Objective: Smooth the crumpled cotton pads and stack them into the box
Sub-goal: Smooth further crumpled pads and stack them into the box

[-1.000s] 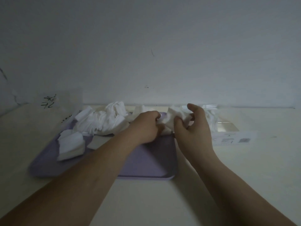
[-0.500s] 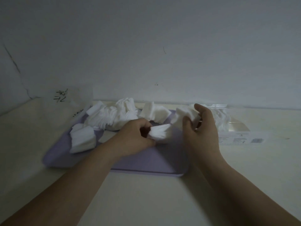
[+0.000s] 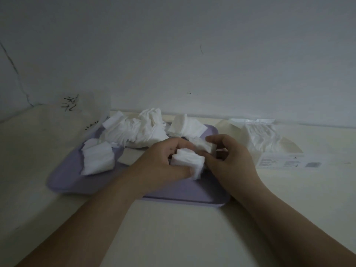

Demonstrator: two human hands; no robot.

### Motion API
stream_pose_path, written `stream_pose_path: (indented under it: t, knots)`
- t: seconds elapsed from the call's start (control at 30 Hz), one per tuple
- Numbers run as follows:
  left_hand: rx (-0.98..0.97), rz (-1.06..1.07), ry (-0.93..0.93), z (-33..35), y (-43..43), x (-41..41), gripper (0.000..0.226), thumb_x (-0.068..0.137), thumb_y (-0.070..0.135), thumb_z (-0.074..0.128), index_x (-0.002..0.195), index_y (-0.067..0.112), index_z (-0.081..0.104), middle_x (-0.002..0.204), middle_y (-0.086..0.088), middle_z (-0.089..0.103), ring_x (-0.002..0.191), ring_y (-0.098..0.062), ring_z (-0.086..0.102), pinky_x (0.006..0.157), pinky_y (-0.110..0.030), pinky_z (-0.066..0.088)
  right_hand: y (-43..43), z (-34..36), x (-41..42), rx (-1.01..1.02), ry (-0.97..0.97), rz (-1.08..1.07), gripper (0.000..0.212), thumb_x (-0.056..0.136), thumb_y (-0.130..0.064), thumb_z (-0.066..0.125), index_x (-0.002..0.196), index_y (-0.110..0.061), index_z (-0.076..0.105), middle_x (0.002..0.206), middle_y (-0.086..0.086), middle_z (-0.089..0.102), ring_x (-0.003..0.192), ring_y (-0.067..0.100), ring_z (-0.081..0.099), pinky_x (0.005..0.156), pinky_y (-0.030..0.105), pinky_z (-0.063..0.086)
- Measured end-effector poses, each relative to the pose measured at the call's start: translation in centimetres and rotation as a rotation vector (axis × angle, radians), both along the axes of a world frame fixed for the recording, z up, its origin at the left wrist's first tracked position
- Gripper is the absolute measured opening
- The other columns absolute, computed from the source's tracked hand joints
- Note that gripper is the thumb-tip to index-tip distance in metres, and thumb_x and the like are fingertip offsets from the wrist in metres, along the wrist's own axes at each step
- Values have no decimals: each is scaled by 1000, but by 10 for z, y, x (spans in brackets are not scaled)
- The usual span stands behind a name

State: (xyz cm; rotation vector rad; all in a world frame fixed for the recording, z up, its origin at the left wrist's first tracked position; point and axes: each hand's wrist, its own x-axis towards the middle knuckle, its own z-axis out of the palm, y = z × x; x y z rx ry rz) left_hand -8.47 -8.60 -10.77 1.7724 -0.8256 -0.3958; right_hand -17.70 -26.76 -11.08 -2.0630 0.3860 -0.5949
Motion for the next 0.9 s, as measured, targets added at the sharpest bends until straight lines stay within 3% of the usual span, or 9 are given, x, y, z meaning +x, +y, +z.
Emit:
stream_pose_path:
  t: [0.1,0.23,0.37,0.53,0.7,0.83,0.9]
  knots:
    - [-87,-19,65,4,3,1,46,74,10,80,116,25,72,115,-3,76,111,-28,71,92,-45,60,-2,-1,1,30,-14,-25,35,87,-24,81,119,-25,68,104,-12,73,95,11,71,84,25,56]
    - [-130,-74,134,7,3,0,55,75,-2,73,121,28,69,119,-5,76,111,-32,71,95,-50,57,-4,-1,0,50,3,-12,43,88,-21,80,129,-21,66,107,-7,74,96,11,72,83,21,55]
    - [-106,-78,93,6,-2,-4,61,76,-3,79,126,29,66,116,-3,77,109,-29,72,97,-48,57,-6,-3,-1,58,34,47,48,86,-5,76,129,-25,66,102,-7,78,91,6,75,90,30,60]
    - [-147,106,18,5,-2,-3,59,72,-3,90,120,25,68,111,-5,73,99,-17,72,88,-30,59,-9,0,-3,85,23,118,44,88,-1,72,126,-23,69,105,-6,80,98,6,76,96,34,59]
    - [-115,146,-90,6,-1,0,57,69,0,92,114,28,71,98,3,75,85,-1,64,77,-10,46,-8,2,-4,99,13,168,52,87,6,63,132,-21,65,112,-5,79,106,4,73,102,34,56]
    - [-100,166,-151,4,-3,3,61,71,0,91,121,28,68,105,3,71,89,-4,63,79,-10,47,-10,6,-6,145,30,261,62,75,-8,76,134,-21,64,118,-1,77,113,9,72,104,33,53]
    - [-82,206,-146,3,-3,3,63,70,2,91,122,27,66,108,6,68,84,-1,62,73,-12,50,-12,7,-8,149,45,284,61,77,0,83,128,-27,66,117,-2,77,111,9,72,103,33,54]
